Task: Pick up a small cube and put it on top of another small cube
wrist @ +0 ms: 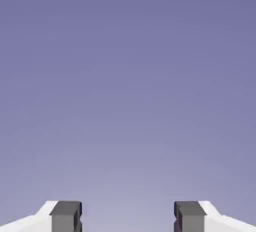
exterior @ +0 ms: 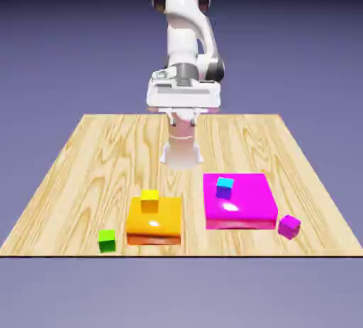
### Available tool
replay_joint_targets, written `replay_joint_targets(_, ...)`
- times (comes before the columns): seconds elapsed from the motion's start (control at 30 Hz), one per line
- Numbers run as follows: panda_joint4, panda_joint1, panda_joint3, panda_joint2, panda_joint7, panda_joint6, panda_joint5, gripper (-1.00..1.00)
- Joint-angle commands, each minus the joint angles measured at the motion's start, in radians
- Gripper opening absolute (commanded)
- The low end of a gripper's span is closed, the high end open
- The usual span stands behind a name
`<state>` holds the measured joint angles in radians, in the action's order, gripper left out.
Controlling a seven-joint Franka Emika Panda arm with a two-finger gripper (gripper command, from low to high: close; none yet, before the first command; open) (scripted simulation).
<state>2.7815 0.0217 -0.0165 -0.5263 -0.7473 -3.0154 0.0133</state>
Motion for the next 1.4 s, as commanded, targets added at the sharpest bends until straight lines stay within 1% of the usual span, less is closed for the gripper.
replay_joint_targets(0.0, -0.024, 0.008, -0.014, 0.036, -0.005, 0.018, 0.011, 0.0)
replay_joint_targets(0.9, -0.658, 0.224, -0.379, 1.007, -0.146, 0.498, 0.305, 0.0)
replay_joint_targets(0.93, -0.658, 0.224, -0.379, 1.007, -0.146, 0.498, 0.305, 0.0)
replay_joint_targets(1.07, -0.69, 0.284, -0.301, 1.152, -0.198, 0.386, 0.381, 0.0)
replay_joint_targets(1.1, -0.693, 0.288, -0.295, 1.163, -0.202, 0.378, 0.387, 0.0)
replay_joint_targets(1.13, -0.693, 0.288, -0.295, 1.163, -0.202, 0.378, 0.387, -1.0)
replay_joint_targets(1.17, -0.693, 0.288, -0.295, 1.163, -0.202, 0.378, 0.387, -1.0)
replay_joint_targets(1.3, -0.66, 0.228, -0.374, 1.018, -0.149, 0.489, 0.311, -1.0)
replay_joint_targets(1.37, -0.646, 0.205, -0.387, 0.945, -0.153, 0.499, 0.295, -1.0)
